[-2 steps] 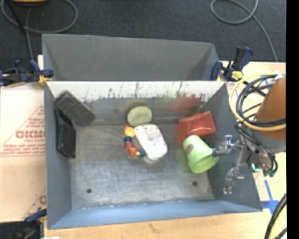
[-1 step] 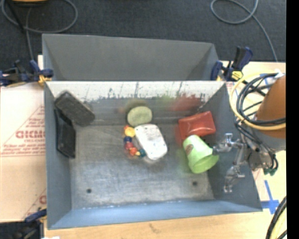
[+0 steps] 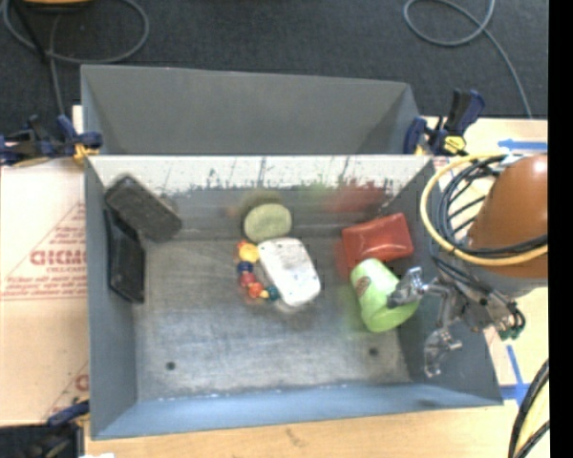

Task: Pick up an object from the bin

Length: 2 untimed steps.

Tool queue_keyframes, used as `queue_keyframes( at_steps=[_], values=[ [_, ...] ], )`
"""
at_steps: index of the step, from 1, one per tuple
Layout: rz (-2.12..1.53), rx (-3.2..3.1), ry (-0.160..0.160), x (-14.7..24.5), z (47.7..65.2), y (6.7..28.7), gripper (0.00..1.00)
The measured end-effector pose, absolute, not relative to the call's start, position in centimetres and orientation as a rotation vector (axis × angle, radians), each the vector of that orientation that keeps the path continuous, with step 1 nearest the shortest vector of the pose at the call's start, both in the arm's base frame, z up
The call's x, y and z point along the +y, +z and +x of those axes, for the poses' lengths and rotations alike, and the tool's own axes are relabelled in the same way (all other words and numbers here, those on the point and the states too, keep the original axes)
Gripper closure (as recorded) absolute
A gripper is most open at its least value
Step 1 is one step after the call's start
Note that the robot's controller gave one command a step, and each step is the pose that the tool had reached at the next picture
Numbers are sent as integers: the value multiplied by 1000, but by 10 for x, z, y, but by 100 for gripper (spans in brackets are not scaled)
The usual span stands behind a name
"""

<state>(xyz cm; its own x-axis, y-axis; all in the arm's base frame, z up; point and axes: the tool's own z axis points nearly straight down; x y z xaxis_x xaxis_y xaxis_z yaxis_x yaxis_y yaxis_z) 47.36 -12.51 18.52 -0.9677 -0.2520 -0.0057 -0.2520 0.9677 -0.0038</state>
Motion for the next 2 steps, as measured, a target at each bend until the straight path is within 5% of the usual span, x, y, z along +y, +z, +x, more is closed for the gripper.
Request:
queue_keyframes(
  at_steps=[1, 2],
  values=[
    [-570, 3088, 0, -120, 479, 170, 0],
    [-154, 3121, 21, -123, 498, 149, 100]
  ],
)
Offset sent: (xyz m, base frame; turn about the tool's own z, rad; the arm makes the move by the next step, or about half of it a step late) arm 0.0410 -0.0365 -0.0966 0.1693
